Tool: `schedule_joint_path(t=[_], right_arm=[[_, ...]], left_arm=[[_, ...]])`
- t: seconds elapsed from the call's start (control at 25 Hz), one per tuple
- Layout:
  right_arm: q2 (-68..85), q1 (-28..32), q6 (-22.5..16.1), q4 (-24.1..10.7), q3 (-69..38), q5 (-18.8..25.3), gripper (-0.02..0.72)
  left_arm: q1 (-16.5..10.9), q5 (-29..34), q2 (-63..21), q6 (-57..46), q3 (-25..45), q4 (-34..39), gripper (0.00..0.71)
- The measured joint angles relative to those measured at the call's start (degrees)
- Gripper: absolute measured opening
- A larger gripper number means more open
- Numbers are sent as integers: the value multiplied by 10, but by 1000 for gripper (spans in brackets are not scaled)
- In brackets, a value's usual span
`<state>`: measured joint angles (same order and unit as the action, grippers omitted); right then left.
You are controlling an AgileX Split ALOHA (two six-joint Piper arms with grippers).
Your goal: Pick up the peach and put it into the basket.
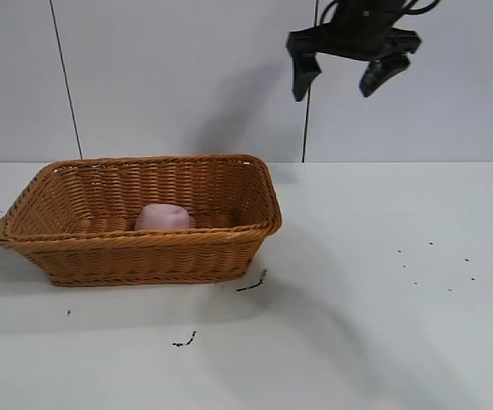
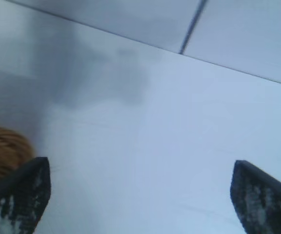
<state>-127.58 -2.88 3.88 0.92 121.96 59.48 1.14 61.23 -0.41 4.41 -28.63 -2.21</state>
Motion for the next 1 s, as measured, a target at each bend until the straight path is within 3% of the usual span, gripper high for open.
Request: schedule_joint_path(t=[0.2, 0.32, 0.52, 0.72, 1.0], right_arm=[[21, 0, -2, -4, 0, 35, 689], [35, 0, -2, -9, 0, 85, 689], [66, 0, -3, -9, -31, 100, 689], [164, 0, -6, -2, -147, 100, 689], [396, 0, -6, -1, -405, 100, 689]], left_arm=[[0, 0, 0, 0, 0, 0, 692], [0, 0, 0, 0, 0, 0, 692], [0, 0, 0, 0, 0, 0, 692], [0, 0, 0, 0, 0, 0, 692], [0, 0, 0, 0, 0, 0, 692]])
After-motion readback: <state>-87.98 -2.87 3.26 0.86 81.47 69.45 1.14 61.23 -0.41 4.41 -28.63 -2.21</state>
